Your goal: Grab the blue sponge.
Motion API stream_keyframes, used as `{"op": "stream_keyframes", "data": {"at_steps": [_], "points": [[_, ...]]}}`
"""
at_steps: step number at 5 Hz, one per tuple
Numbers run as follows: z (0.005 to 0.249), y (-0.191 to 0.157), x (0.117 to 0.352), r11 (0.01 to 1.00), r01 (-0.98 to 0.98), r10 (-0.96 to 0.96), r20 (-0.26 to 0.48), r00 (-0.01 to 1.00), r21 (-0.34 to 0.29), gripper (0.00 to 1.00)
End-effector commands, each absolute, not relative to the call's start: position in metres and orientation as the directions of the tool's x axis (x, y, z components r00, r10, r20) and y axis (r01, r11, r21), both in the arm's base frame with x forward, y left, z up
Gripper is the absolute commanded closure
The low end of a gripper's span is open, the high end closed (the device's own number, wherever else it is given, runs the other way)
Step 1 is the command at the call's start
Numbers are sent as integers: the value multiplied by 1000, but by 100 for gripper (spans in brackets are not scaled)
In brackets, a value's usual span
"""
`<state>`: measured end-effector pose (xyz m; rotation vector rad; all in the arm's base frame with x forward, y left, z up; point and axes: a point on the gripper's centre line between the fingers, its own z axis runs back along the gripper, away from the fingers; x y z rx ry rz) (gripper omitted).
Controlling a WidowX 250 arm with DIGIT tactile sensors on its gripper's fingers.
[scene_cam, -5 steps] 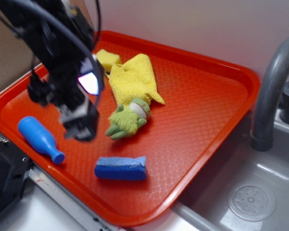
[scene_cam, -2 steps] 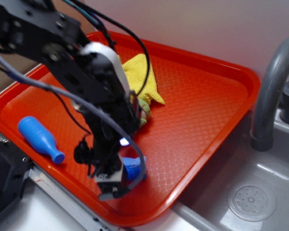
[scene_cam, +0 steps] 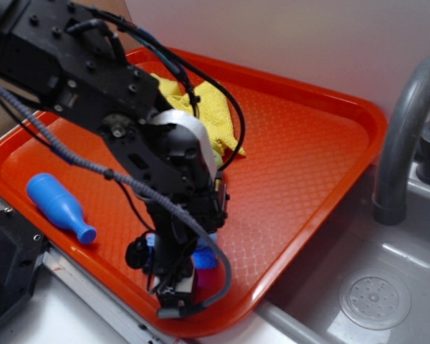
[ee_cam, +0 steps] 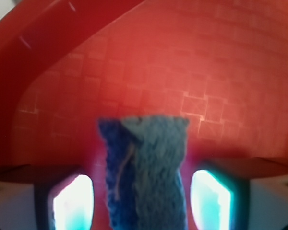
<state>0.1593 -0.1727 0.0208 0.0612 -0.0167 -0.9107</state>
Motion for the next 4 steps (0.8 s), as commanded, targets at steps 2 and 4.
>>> {"op": "stream_keyframes", "data": {"at_steps": [2,4], "points": [[29,-167,160,640,762,-767,12,642,97,100],[81,-140,193,753,648,-657,78,750,117,100]]}}
